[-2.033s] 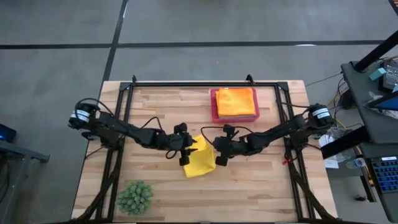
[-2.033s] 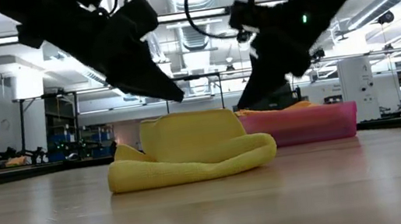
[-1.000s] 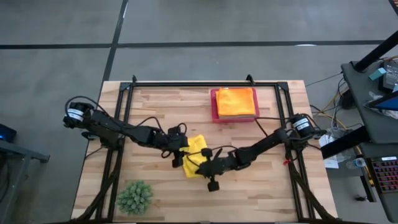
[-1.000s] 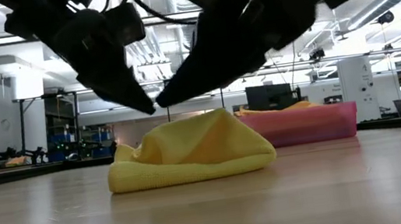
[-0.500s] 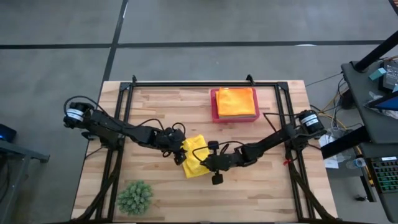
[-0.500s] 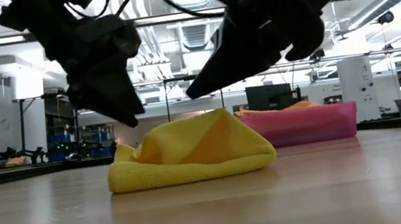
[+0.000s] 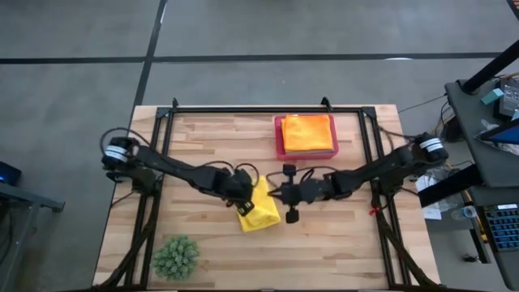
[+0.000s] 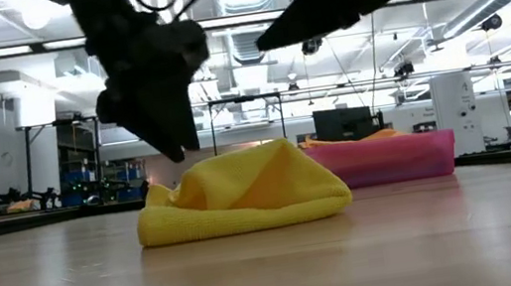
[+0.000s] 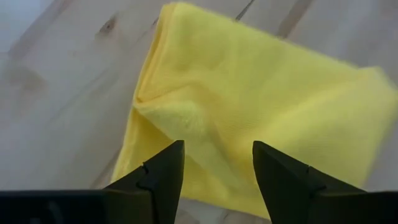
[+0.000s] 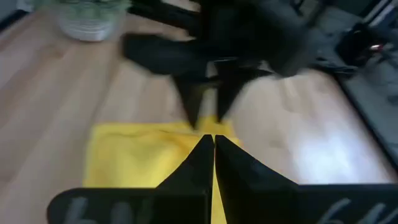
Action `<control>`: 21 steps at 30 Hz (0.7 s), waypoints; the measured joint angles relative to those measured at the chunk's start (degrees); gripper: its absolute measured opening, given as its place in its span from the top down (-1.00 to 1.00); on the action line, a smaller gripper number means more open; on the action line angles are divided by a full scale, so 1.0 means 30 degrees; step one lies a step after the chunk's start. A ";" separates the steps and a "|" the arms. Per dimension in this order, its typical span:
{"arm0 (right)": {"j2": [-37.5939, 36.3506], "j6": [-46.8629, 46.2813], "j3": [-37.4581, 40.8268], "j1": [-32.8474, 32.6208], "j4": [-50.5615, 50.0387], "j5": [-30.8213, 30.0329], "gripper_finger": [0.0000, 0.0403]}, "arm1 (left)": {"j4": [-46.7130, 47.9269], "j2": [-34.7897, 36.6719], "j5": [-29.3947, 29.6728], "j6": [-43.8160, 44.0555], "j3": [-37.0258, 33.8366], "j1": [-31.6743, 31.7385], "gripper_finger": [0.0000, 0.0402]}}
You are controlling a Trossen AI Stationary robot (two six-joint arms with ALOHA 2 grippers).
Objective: Fold microfiber towels
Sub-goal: Fold the yellow microfiber cloth
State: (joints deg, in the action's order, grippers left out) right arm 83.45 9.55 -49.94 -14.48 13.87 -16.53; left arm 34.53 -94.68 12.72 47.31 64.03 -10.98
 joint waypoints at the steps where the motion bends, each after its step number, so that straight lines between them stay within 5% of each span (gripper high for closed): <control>1: -0.0365 0.0141 0.0151 0.0230 -0.0035 -0.0015 0.96 | 0.0885 -0.0590 0.0110 0.0028 0.0679 0.0000 0.13; 9: -0.3001 0.0533 0.1233 0.1611 -0.0018 -0.0003 0.96 | 0.4762 -0.4204 0.1927 -0.0454 0.4746 0.0000 0.13; 21: -0.3805 0.0675 0.2029 0.1969 -0.0133 0.0006 0.96 | 0.4603 -0.4659 0.2783 0.0538 0.4939 -0.0095 0.13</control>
State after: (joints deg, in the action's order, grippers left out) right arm 72.04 11.57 -43.86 -8.58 13.47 -16.52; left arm 48.34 -108.66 21.07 48.92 78.85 -11.27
